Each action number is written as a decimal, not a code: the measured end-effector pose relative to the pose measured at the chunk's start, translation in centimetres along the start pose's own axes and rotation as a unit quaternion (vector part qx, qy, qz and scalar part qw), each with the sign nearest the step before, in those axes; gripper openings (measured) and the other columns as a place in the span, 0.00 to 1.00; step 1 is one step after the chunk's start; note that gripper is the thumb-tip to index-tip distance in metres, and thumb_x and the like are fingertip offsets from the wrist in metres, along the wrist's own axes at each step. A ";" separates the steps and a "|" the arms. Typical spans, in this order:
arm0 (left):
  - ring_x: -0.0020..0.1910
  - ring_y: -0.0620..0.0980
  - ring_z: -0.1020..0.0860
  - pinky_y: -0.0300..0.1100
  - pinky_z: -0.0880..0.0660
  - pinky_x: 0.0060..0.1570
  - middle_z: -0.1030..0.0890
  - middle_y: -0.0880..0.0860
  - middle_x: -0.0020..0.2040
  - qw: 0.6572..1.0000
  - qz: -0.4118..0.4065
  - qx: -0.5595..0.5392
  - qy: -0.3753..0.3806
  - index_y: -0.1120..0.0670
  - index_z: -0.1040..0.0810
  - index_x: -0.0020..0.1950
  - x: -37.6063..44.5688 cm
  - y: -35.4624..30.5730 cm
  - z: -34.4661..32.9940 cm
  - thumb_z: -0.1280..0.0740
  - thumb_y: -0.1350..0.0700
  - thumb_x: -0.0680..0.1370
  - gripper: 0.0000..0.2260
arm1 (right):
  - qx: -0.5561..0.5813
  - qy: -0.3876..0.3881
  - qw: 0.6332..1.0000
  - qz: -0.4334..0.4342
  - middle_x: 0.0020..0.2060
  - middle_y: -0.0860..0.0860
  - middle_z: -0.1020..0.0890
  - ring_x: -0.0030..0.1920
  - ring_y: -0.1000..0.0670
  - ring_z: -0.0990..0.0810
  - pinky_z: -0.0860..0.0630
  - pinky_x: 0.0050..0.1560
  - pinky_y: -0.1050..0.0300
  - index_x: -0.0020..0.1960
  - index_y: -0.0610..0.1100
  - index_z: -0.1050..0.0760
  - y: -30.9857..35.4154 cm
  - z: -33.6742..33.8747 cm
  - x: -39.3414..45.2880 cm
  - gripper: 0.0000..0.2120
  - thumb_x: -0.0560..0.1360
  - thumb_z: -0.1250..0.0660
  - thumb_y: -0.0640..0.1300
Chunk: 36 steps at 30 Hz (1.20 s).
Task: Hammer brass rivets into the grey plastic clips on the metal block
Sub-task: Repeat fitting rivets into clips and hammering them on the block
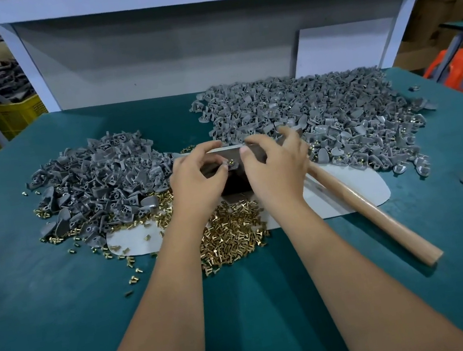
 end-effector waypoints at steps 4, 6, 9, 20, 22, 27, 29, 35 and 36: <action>0.62 0.48 0.29 0.53 0.33 0.66 0.16 0.39 0.42 1.000 -0.005 0.002 -0.013 0.40 0.26 0.62 -0.2 -0.3 0.1 0.31 0.58 0.76 0.19 | 0.048 0.067 0.996 0.042 0.51 0.58 0.27 0.61 0.50 0.34 0.40 0.63 0.53 0.44 0.56 0.19 0.8 -1.1 -0.1 0.03 0.73 0.31 0.48; 0.62 0.48 0.29 0.54 0.33 0.67 0.16 0.39 0.42 1.000 -0.008 -0.004 -0.009 0.39 0.27 0.62 -0.3 -0.2 0.0 0.31 0.58 0.76 0.19 | 0.055 0.071 0.995 0.043 0.49 0.57 0.25 0.59 0.50 0.33 0.38 0.62 0.52 0.42 0.55 0.20 1.0 -1.2 -0.1 0.03 0.73 0.30 0.47; 0.62 0.50 0.27 0.55 0.32 0.67 0.16 0.40 0.43 1.000 0.000 -0.023 -0.003 0.39 0.28 0.61 -0.3 -0.1 -0.2 0.30 0.58 0.76 0.19 | 0.070 0.074 0.994 0.037 0.50 0.55 0.22 0.58 0.49 0.31 0.35 0.62 0.48 0.41 0.55 0.21 1.1 -1.2 -0.2 0.05 0.73 0.30 0.46; 0.61 0.56 0.24 0.55 0.30 0.66 0.15 0.41 0.43 1.000 0.002 -0.028 0.003 0.39 0.27 0.60 -0.1 0.2 -0.5 0.31 0.57 0.74 0.18 | -0.029 0.079 0.994 0.070 0.47 0.55 0.22 0.56 0.49 0.30 0.41 0.51 0.54 0.42 0.52 0.22 1.7 -1.9 0.1 0.04 0.75 0.33 0.46; 0.61 0.56 0.24 0.55 0.29 0.66 0.15 0.42 0.43 0.999 0.001 -0.035 0.007 0.40 0.26 0.60 0.0 0.4 -0.6 0.31 0.57 0.74 0.18 | -0.019 0.078 0.996 0.050 0.47 0.55 0.22 0.56 0.48 0.30 0.40 0.51 0.53 0.40 0.53 0.22 1.5 -1.9 0.2 0.05 0.75 0.33 0.45; 0.60 0.58 0.23 0.55 0.29 0.65 0.16 0.43 0.43 0.999 -0.002 -0.041 0.010 0.41 0.25 0.59 0.0 0.5 -0.7 0.31 0.60 0.75 0.18 | -0.012 0.081 0.996 0.028 0.46 0.56 0.23 0.57 0.49 0.31 0.42 0.50 0.53 0.39 0.55 0.25 1.3 -2.0 0.3 0.07 0.75 0.33 0.46; 0.61 0.57 0.23 0.55 0.29 0.65 0.15 0.43 0.43 0.999 0.001 -0.043 0.008 0.40 0.26 0.59 0.0 0.5 -0.7 0.30 0.60 0.75 0.18 | -0.003 0.081 0.996 0.029 0.45 0.57 0.24 0.57 0.49 0.31 0.41 0.51 0.53 0.39 0.56 0.25 1.1 -2.0 0.2 0.07 0.75 0.33 0.46; 0.63 0.52 0.26 0.56 0.33 0.67 0.16 0.39 0.45 1.000 0.013 -0.014 0.004 0.40 0.28 0.61 -0.1 0.5 -0.5 0.31 0.56 0.78 0.16 | 0.127 0.124 0.984 0.021 0.44 0.55 0.25 0.59 0.47 0.32 0.35 0.59 0.52 0.46 0.48 0.20 0.5 -2.0 0.2 0.10 0.79 0.39 0.42; 0.63 0.52 0.26 0.56 0.33 0.67 0.16 0.39 0.45 1.000 0.015 -0.013 0.005 0.41 0.28 0.61 -0.1 0.5 -0.5 0.31 0.56 0.78 0.16 | 0.138 0.125 0.982 0.013 0.45 0.54 0.24 0.59 0.47 0.31 0.33 0.61 0.50 0.47 0.46 0.20 0.5 -2.0 0.3 0.11 0.80 0.41 0.42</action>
Point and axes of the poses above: each hand's wrist, its own x-axis towards the middle knuckle, its own z-axis out of the back of the hand, y = z × x, the point moved 8 cm from there along x, towards the middle knuckle
